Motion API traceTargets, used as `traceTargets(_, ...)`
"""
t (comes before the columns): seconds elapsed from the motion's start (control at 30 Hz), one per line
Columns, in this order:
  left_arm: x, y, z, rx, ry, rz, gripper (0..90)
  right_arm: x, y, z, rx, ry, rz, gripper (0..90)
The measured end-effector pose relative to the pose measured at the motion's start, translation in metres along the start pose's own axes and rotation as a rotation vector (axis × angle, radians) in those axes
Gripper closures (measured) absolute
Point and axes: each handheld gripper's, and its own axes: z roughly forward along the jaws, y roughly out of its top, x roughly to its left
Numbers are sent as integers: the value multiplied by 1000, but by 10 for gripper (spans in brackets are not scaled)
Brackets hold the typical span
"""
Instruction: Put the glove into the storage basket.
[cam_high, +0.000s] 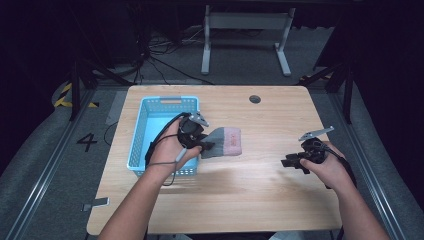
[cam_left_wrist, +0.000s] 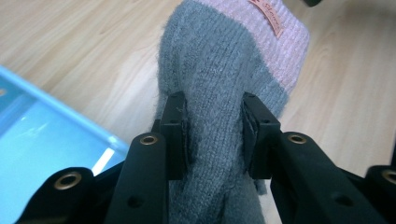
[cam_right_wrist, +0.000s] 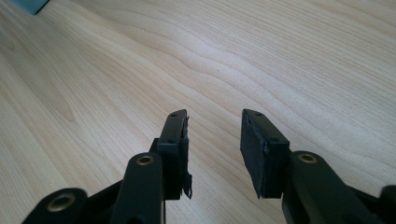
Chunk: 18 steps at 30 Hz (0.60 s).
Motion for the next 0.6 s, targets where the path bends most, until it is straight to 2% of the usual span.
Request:
traceTargets(0.07, 6, 0, -4, -3, 15, -6, 669, 0, 0, 0, 0, -1, 2, 625)
traceTargets(0.23, 18, -1, -11, -16, 16, -20, 668, 0, 0, 1, 2, 2, 0, 625)
traceTargets(0.43, 43, -7, -21, -45, 13, -32, 667, 0, 0, 3, 8, 4, 2, 624)
traceTargets(0.6, 59, -13, -30, -39, 52, -43, 667, 0, 2, 6, 11, 10, -5, 623)
